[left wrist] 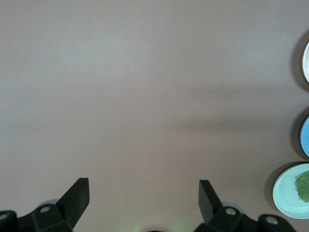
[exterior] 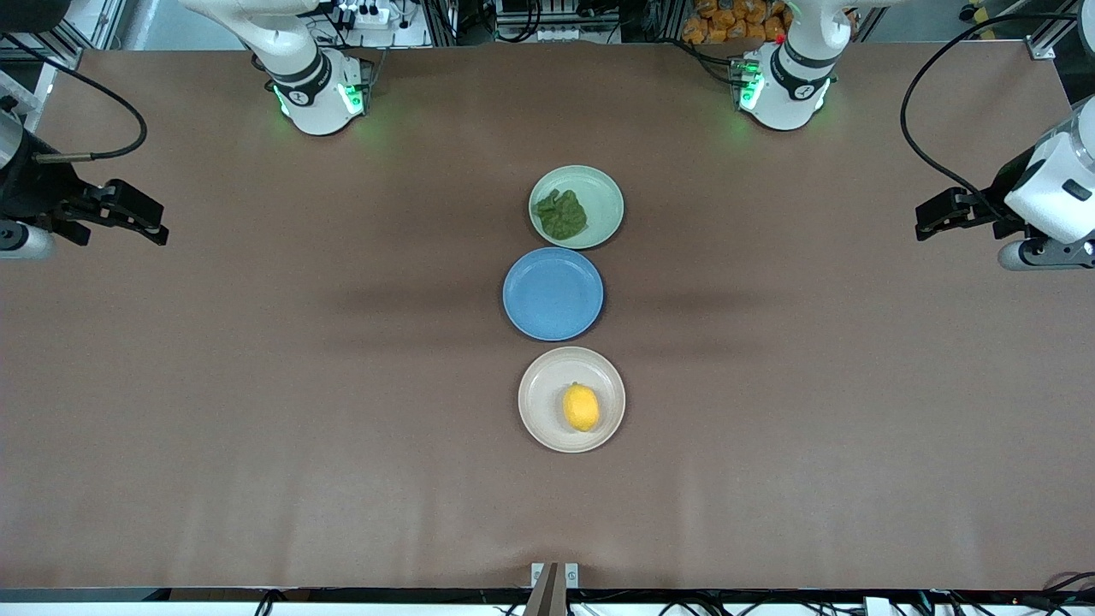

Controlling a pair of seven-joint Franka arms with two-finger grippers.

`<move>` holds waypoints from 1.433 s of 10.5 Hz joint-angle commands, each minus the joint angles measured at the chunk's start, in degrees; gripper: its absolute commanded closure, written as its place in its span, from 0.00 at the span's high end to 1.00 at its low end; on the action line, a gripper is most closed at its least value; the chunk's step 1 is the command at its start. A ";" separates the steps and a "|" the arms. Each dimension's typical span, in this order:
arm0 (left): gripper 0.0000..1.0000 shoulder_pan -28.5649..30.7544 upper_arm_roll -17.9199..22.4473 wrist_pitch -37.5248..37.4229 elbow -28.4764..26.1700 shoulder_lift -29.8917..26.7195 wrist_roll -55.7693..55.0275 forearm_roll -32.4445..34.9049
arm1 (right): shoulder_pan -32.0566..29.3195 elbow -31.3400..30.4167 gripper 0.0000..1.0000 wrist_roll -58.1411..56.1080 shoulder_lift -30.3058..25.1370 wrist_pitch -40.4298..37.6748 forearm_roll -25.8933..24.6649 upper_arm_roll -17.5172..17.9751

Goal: Pick lemon and lettuce from plates

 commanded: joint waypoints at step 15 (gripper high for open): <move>1.00 -0.72 -1.24 -0.02 -0.71 2.15 1.10 -3.43 | 0.45 0.54 1.00 0.66 0.36 -1.91 -0.18 0.23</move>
